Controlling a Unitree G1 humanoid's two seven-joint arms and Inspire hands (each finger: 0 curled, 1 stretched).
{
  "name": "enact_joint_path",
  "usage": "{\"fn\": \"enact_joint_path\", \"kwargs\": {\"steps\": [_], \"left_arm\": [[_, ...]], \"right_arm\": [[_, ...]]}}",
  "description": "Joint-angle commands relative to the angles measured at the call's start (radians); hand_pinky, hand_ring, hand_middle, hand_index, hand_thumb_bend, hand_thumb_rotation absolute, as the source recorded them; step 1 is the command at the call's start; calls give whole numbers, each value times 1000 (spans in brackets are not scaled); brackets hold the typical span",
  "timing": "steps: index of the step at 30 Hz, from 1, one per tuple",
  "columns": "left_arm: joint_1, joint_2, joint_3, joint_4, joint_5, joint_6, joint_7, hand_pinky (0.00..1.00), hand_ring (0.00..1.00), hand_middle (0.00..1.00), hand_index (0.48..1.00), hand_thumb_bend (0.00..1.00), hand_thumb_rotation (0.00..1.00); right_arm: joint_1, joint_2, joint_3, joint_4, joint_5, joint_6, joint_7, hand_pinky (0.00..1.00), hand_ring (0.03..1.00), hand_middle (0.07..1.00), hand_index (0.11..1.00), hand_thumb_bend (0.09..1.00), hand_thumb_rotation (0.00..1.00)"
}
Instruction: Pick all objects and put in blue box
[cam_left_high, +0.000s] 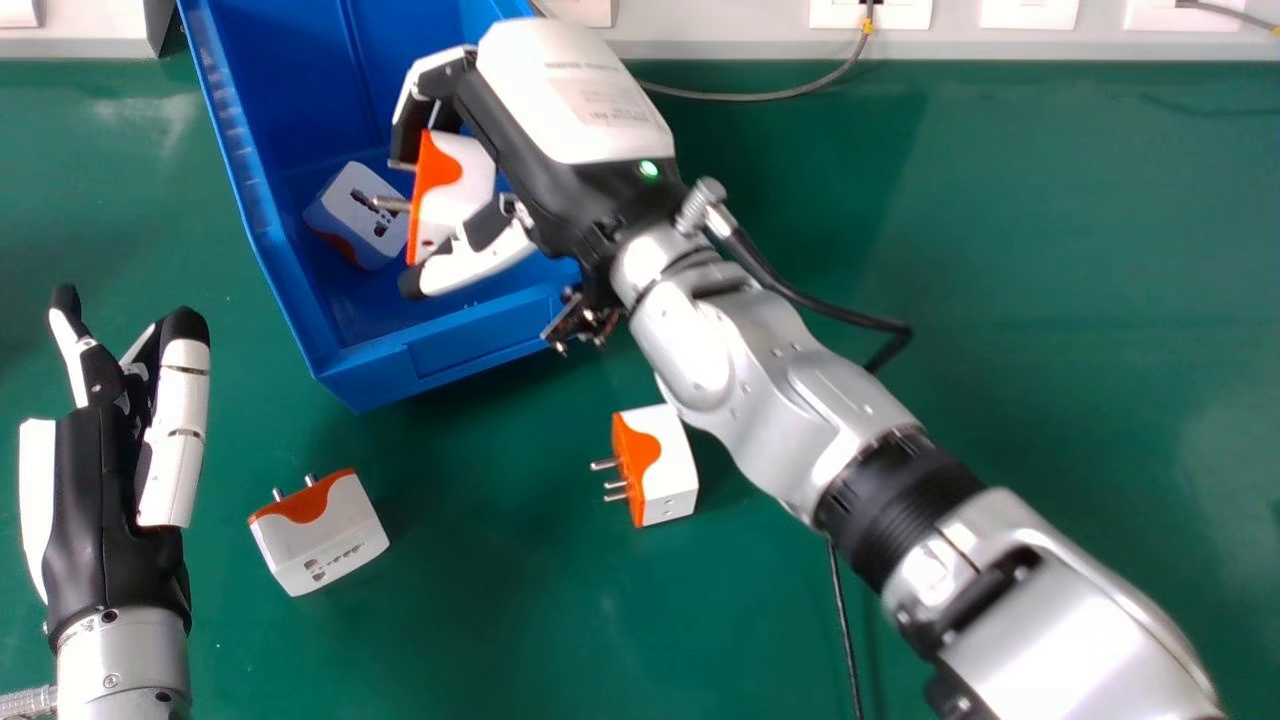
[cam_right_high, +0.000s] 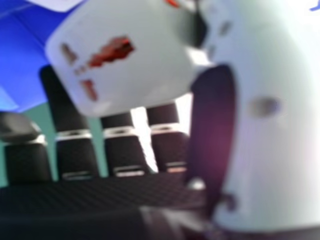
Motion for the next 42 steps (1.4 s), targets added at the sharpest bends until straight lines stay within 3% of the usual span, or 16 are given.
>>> {"fn": "enact_joint_path", "kwargs": {"steps": [1, 6, 11, 14, 20, 27, 31, 36, 39, 42], "left_arm": [[7, -7, -2, -38, 8, -5, 8, 839, 907, 874, 904, 464, 827], [14, -16, -5, -47, 3, -2, 10, 835, 906, 874, 903, 467, 827], [25, -28, -6, -72, 0, 9, 8, 836, 905, 874, 903, 469, 826], [33, -38, -11, -89, 0, 19, 6, 838, 905, 874, 902, 468, 826], [64, -52, -30, -136, 10, 37, 8, 839, 905, 875, 900, 467, 826], [90, -57, -48, -142, 23, 11, 9, 839, 905, 875, 897, 460, 826], [104, -67, -59, -163, 32, 11, 13, 836, 903, 875, 895, 478, 824], [107, -77, -64, -165, 33, 8, 16, 834, 901, 874, 893, 487, 821], [105, -78, -67, -168, 43, 15, 22, 833, 901, 873, 893, 487, 820], [98, -77, -66, -164, 45, 22, 24, 830, 898, 870, 892, 487, 819]], "right_arm": [[-95, 34, -1, 34, 17, 12, -18, 167, 234, 339, 476, 487, 147], [-210, 81, -3, 156, 39, 45, 4, 153, 219, 329, 475, 488, 146], [-293, 114, 7, 253, 50, 82, 15, 111, 173, 281, 474, 493, 140], [-315, 128, 13, 286, 52, 101, 35, 101, 160, 268, 474, 494, 139], [-346, 140, 34, 325, 46, 148, 83, 151, 209, 345, 494, 501, 89], [-360, 150, 33, 329, 63, 179, 104, 253, 299, 417, 522, 505, 45], [-345, 158, 35, 330, 76, 182, 82, 256, 326, 435, 532, 506, 23], [-336, 164, 36, 330, 84, 176, 79, 231, 337, 438, 532, 504, 11], [-339, 171, 42, 329, 82, 175, 83, 229, 341, 441, 532, 504, 9], [-342, 173, 44, 324, 87, 166, 82, 231, 349, 445, 532, 504, 5]]}}
